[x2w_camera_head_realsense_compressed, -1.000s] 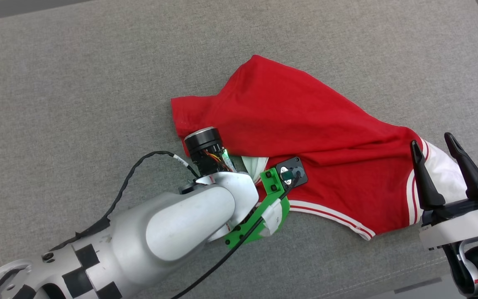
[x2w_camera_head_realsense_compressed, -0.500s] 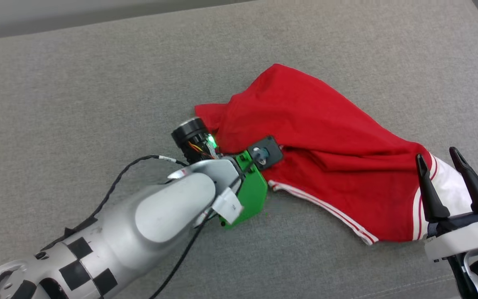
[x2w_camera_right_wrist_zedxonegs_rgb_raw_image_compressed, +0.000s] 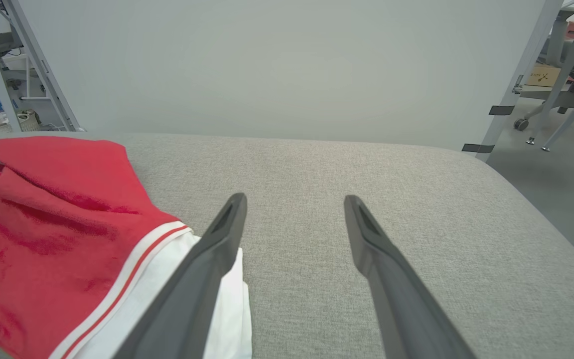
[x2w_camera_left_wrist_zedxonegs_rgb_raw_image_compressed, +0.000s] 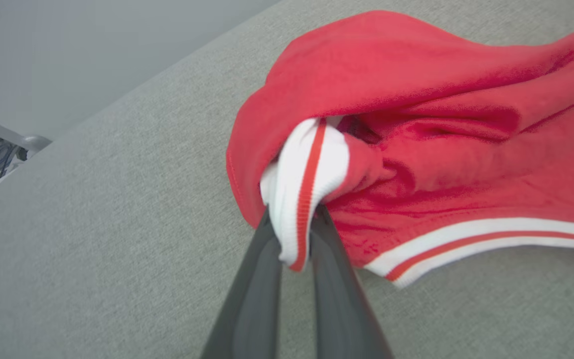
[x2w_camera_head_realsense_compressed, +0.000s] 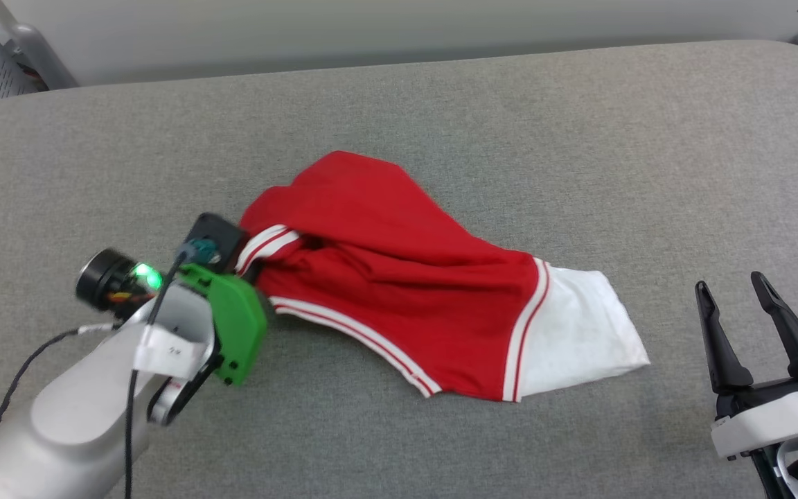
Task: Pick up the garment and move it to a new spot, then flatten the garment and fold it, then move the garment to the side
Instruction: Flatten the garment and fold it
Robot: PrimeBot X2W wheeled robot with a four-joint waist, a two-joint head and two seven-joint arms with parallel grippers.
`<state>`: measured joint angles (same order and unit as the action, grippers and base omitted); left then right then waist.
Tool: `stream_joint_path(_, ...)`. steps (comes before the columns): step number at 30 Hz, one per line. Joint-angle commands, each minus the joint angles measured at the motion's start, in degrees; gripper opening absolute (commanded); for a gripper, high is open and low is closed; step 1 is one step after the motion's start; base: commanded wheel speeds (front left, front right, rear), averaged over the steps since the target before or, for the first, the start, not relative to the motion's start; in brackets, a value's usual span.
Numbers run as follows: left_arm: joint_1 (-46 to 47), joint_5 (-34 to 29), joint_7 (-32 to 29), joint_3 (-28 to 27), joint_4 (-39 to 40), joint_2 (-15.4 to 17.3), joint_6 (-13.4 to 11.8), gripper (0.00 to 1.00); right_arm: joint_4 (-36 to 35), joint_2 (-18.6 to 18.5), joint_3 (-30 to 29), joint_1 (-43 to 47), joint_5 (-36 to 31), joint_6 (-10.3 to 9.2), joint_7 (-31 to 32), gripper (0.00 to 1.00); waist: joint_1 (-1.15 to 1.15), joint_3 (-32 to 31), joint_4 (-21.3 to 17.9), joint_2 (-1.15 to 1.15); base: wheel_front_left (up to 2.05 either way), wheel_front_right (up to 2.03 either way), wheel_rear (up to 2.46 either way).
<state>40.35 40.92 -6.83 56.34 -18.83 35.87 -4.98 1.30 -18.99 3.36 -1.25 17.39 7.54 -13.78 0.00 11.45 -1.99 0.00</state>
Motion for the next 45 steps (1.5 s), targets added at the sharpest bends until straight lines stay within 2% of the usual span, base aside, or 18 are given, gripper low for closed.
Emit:
stream_joint_path(1,-2.84,1.58,0.49,-0.80,0.46,1.53,-1.27,0.00,-0.26,0.08,-0.03,0.43,0.01,-0.05,0.19,1.00,0.00,-0.51,0.61,0.00,0.00,0.00,0.00)
stream_joint_path(3,-6.29,3.77,0.94,-2.03,0.69,3.48,-2.88,0.00,-0.21,-0.05,-0.11,0.55,0.07,-0.05,0.26,1.00,0.00,-0.36,0.55,0.00,0.00,0.00,0.00)
stream_joint_path(7,-12.57,7.88,2.09,-3.34,-0.78,5.53,-3.83,0.00,0.12,-0.32,-0.49,0.62,0.14,-0.05,0.43,1.00,0.00,0.01,0.31,0.00,0.00,0.00,0.00)
stream_joint_path(9,-15.18,9.90,2.33,-3.71,-1.48,5.20,-4.26,0.00,0.28,-0.42,-0.61,0.68,0.18,-0.05,0.47,1.00,0.00,0.03,0.29,0.00,0.00,0.00,0.00)
stream_joint_path(16,-19.14,12.74,1.95,-2.72,-5.05,3.20,-2.86,0.00,0.79,-0.57,-1.07,1.01,0.19,-0.05,0.72,1.00,0.00,-0.66,0.84,0.00,0.00,0.00,0.00)
stream_joint_path(17,-18.93,12.36,2.54,-2.77,-5.16,3.10,-3.11,0.20,0.82,-0.54,-1.14,1.09,0.16,-0.05,0.78,1.00,0.00,-0.88,0.99,0.00,0.00,0.00,0.00)
stream_joint_path(18,-17.69,10.90,5.67,-3.72,-5.10,3.29,-4.30,1.00,0.80,-0.39,-1.21,1.41,0.04,-0.05,0.96,1.00,0.00,-1.81,1.46,0.00,0.00,0.00,0.00)
stream_joint_path(21,-16.14,10.12,7.18,-4.88,-2.52,4.49,-5.02,1.00,0.72,-0.18,-1.25,1.83,0.01,-0.05,1.03,1.00,0.00,-2.71,1.82,0.00,0.00,0.00,0.00)
stream_joint_path(27,-11.13,8.07,6.76,-7.51,6.62,9.25,-6.81,1.00,0.46,0.42,-1.38,2.31,-0.06,-0.05,1.01,1.00,0.00,-3.35,1.94,0.00,0.00,0.00,0.00)
stream_joint_path(28,-7.19,6.42,4.19,-8.24,9.95,12.17,-6.98,1.00,0.30,0.75,-0.95,1.97,-0.11,-0.05,0.89,1.00,0.00,-2.67,1.25,0.00,0.00,0.00,0.00)
stream_joint_path(30,-4.20,5.23,2.10,-8.44,11.53,13.59,-6.63,1.00,0.36,0.87,-0.61,1.47,-0.01,-0.05,0.76,1.00,0.00,-2.01,0.57,0.00,0.00,0.00,0.00)
stream_joint_path(33,0.09,5.18,-1.65,-8.48,12.74,14.31,-4.37,1.00,0.49,0.95,-0.44,0.81,0.12,-0.05,0.52,1.00,0.00,-0.84,-0.36,0.00,0.00,0.00,0.00)
stream_joint_path(40,9.16,8.77,-18.17,-5.43,8.30,14.01,4.40,1.00,0.63,0.58,-0.04,-1.43,0.19,-0.05,0.03,1.00,0.00,3.05,-2.85,0.00,0.00,0.00,0.00)
stream_joint_path(45,13.21,11.03,-25.67,-4.07,1.30,12.01,7.65,1.00,0.71,0.56,0.46,-3.28,0.33,-0.05,-0.32,1.00,0.00,6.15,-4.35,0.00,0.00,0.00,0.00)
